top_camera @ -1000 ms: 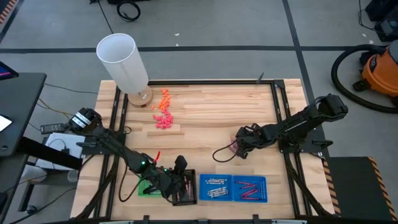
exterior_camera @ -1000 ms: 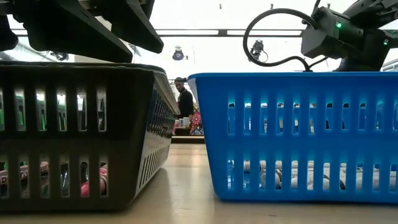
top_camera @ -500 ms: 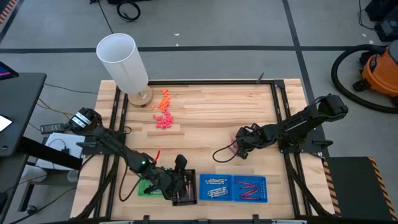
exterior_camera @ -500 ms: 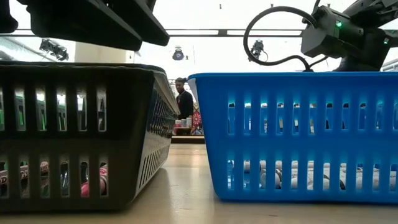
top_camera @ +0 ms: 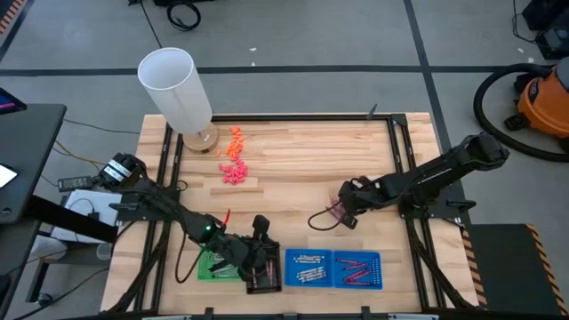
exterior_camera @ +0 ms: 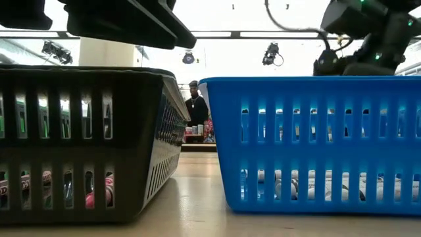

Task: Sort crayons
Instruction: Put the pink crayon into the black bin

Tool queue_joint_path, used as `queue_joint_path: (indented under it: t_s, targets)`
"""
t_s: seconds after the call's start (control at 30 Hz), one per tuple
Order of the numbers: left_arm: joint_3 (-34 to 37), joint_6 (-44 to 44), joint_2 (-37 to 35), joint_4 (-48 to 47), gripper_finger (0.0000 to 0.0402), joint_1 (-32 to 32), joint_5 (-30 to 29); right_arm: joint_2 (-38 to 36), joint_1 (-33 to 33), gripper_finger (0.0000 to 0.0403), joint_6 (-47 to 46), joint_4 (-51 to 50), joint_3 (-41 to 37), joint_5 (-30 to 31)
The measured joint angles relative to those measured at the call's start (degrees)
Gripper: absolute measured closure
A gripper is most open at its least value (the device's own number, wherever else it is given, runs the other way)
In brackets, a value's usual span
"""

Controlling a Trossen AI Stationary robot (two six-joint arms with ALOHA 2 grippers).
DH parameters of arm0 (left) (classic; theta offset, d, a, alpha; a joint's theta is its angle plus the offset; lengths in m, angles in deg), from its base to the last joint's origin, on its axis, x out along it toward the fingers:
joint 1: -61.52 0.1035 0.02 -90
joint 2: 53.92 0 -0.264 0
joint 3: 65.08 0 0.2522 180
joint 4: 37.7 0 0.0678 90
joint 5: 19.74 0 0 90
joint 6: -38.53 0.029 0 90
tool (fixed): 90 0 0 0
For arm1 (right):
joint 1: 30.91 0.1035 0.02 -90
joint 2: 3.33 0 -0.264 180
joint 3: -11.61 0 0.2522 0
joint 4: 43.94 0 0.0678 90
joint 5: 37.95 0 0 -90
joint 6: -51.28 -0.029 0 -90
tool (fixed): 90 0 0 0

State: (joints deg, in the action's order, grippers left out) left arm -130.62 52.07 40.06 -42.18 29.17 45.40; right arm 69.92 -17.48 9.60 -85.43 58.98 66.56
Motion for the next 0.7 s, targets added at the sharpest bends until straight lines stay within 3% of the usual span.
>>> queue_joint_path:
  t_s: [0.17,0.47,0.57,0.7]
  targets:
    - [0.00,0.14,0.00,0.20,0.0212,0.15,0.02,-2.70,2.15,0.0366,1.70,4.81,0.02,-3.04]
    - [-0.01,0.09,0.00,0.17,0.0211,0.15,0.02,-2.20,7.64,0.0366,5.52,20.00,0.11,-15.66]
    - [-0.01,-0.19,0.00,0.15,0.0211,0.15,0.02,-1.90,10.12,0.0366,5.14,23.08,0.11,-20.57]
    - [-0.01,-0.73,0.00,-0.09,0.0212,0.25,0.02,-1.90,13.42,0.0366,2.47,24.37,0.13,-22.43]
